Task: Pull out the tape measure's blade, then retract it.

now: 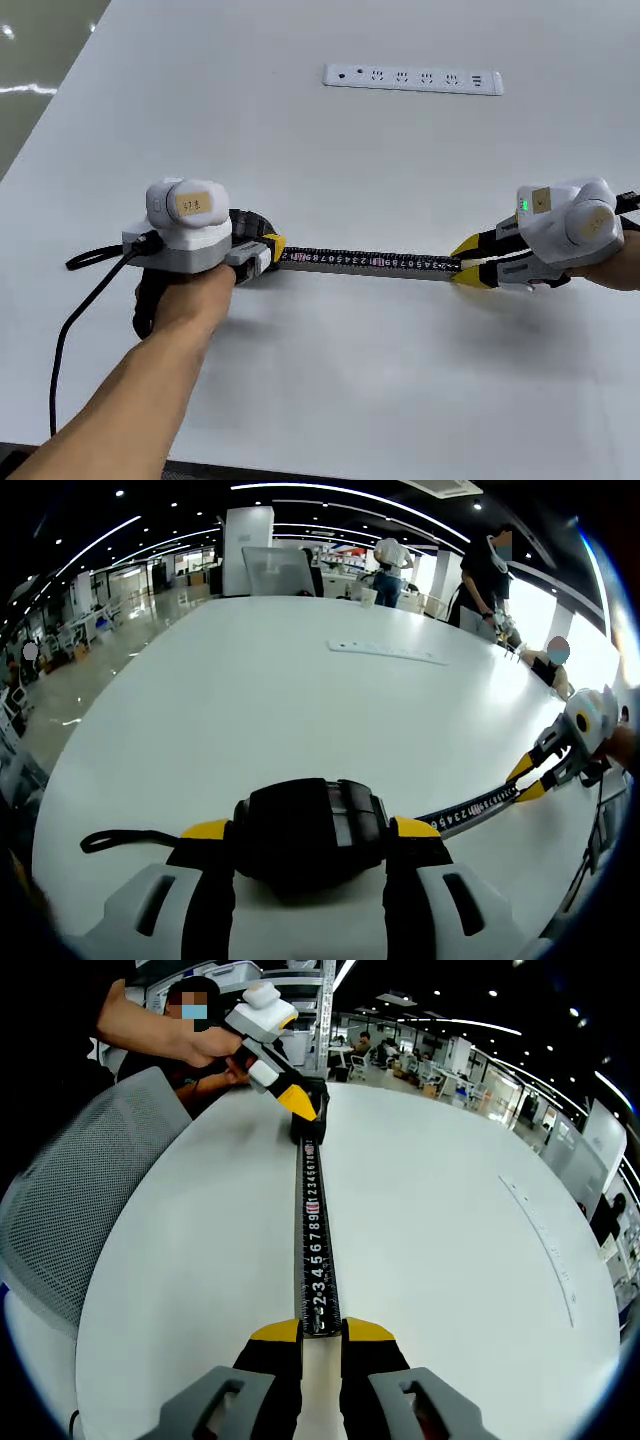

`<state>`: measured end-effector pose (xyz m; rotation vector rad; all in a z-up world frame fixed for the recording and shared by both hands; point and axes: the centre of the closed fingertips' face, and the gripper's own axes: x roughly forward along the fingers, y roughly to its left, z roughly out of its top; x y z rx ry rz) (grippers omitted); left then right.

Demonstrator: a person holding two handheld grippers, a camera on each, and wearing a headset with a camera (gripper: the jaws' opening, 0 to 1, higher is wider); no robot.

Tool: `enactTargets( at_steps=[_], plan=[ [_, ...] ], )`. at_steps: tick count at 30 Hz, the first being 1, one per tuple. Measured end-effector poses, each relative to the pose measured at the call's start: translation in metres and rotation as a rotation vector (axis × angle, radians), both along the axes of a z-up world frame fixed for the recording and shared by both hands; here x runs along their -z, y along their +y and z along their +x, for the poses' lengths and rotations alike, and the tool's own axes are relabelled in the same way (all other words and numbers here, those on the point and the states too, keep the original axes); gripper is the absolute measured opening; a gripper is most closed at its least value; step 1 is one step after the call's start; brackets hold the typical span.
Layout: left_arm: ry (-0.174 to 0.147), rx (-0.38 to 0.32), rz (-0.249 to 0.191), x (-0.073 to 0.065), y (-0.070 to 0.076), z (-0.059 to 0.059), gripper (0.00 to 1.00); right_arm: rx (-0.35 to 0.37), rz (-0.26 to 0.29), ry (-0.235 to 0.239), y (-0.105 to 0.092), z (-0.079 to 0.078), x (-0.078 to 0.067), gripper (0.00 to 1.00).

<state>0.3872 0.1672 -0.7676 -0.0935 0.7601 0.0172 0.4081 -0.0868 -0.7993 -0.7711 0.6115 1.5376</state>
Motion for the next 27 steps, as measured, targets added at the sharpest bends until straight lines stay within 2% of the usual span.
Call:
enactTargets(
  at_steps=[27],
  plan=[
    [0.008,0.006,-0.013,0.001,0.001,0.001,0.55,-0.016,0.016,0.013,0.022,-0.002,0.0,0.11]
  ],
)
